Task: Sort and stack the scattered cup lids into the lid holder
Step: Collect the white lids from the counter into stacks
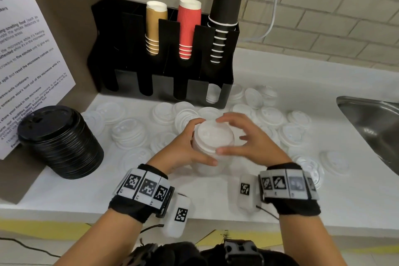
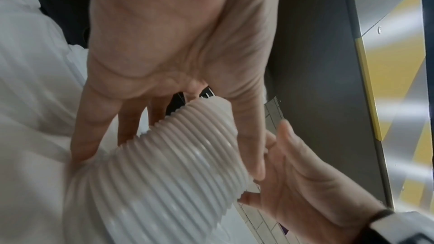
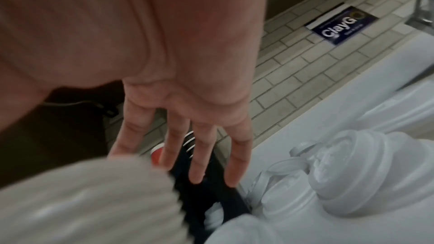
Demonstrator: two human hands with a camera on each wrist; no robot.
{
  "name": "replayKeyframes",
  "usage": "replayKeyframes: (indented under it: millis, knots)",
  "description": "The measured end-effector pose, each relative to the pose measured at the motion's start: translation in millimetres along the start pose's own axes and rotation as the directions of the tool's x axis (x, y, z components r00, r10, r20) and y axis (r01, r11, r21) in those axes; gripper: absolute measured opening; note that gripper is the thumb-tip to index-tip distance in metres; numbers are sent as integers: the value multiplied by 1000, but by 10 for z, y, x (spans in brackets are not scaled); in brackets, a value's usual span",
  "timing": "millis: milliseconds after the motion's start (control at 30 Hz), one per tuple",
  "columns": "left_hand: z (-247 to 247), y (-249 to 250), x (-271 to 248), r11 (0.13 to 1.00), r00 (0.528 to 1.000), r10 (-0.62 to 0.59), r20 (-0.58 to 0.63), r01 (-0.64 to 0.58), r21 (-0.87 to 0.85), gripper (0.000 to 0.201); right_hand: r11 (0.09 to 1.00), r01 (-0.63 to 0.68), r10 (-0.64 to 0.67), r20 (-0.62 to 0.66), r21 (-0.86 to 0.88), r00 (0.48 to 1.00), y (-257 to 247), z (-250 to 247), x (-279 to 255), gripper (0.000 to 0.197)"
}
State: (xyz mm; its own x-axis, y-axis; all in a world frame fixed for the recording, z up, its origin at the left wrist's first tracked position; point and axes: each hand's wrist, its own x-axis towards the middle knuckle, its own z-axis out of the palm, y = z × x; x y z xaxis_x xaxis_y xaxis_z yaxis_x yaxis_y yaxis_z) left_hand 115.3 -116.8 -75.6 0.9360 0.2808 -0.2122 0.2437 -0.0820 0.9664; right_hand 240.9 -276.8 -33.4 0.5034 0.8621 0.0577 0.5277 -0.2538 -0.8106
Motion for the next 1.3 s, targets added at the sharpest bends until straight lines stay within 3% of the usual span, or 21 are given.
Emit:
replayKeyframes:
  millis: [67, 133, 167, 267, 367, 433, 667, 800, 933, 1033, 1133, 1300]
  knots:
    - [-9, 14, -1, 1000, 1000, -10, -15, 10, -8, 97, 995, -85, 94, -170, 60, 981, 78, -194, 88, 38]
    - [-6, 20, 0, 1000, 1000, -7, -30, 6, -14, 91, 975, -221, 213, -311, 10, 926, 227, -410, 233, 32]
    - [-3, 20, 1, 1000, 999, -3, -34, 2, -22, 87, 948, -314, 287, -312, -40, 906, 304, -503, 320, 36]
    - [15, 19, 9, 1000, 1000, 3, -29, -4, -31, 83, 809, -520, 500, -145, -275, 854, 487, -576, 609, 54]
    - [28, 23, 8, 1000, 999, 5, -31, -6, -31, 82, 600, -480, 546, -111, -639, 830, 576, -431, 841, 62]
    - [28, 22, 7, 1000, 999, 8, -33, -9, -30, 82, 508, -436, 507, -151, -743, 849, 601, -345, 931, 60]
    - [25, -1, -11, 999, 999, 7, -33, -9, -46, 83, 458, -374, 482, -128, -806, 867, 658, -308, 1098, 53]
    - [18, -9, -20, 999, 1000, 16, -27, -17, -47, 83, 525, -431, 499, -145, -734, 854, 664, -336, 1097, 55]
    - [24, -28, -14, 999, 999, 1, -34, -3, -52, 89, 748, -488, 473, -154, -450, 867, 487, -493, 1008, 42]
    - [34, -36, -4, 998, 999, -8, -46, 5, -58, 91, 916, -381, 358, -169, -127, 918, 275, -500, 800, 22]
    - [43, -44, -2, 998, 998, -13, -54, 10, -65, 89, 967, -233, 250, -200, 105, 947, 97, -332, 523, 5]
    - [71, -52, -20, 997, 998, -7, -67, 2, -71, 91, 988, -31, 71, -269, 148, 961, 1, 1, 192, 10]
